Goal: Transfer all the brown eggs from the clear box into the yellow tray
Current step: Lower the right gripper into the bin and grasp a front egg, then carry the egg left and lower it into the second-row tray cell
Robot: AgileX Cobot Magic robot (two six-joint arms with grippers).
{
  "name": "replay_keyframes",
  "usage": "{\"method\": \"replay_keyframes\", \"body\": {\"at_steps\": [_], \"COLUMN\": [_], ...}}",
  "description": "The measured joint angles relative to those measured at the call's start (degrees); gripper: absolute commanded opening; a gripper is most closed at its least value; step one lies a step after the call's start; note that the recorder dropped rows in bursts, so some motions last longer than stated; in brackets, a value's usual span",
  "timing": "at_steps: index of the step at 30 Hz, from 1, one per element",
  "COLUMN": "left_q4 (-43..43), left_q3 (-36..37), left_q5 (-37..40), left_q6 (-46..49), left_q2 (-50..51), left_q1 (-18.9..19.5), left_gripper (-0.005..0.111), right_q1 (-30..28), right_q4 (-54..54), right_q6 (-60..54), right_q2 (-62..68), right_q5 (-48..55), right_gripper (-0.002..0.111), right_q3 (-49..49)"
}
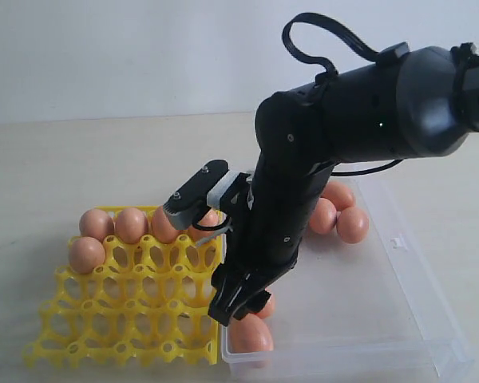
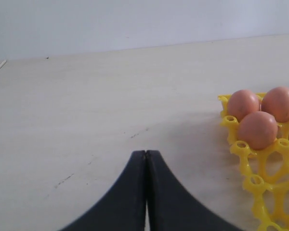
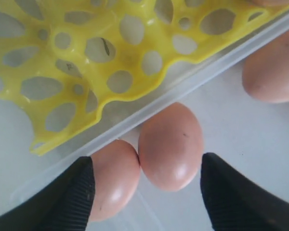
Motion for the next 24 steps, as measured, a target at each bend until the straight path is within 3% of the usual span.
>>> {"method": "replay_keyframes", "body": {"at_steps": [10,13,16,20,24], "left_q4": [0.0,0.0,0.0,0.0,0.0], "left_q3": [0.0,0.0,0.0,0.0,0.0], "left_q5": [0.0,0.0,0.0,0.0,0.0], "left_q6": [0.0,0.0,0.0,0.0,0.0], "left_q2": [0.0,0.0,0.0,0.0,0.0], "left_q1": [0.0,0.0,0.0,0.0,0.0], "left_gripper": [0.0,0.0,0.0,0.0,0.0], "right_q1": [0.0,0.0,0.0,0.0,0.0], "right_q4": [-3.0,-3.4,-3.4,-3.4,-3.4], "right_q6": [-0.3,-0.3,-0.3,-0.5,-1.4], "right_q2": [4.2,5.1,5.7,5.9,5.8], "right_q5": [-4.0,-4.9,-5.4,-6.1,-6.4], "right_gripper": [0.062,0.057,0.039,0.003,0.0], "right_q3": [0.0,0.0,0.0,0.0,0.0]}}
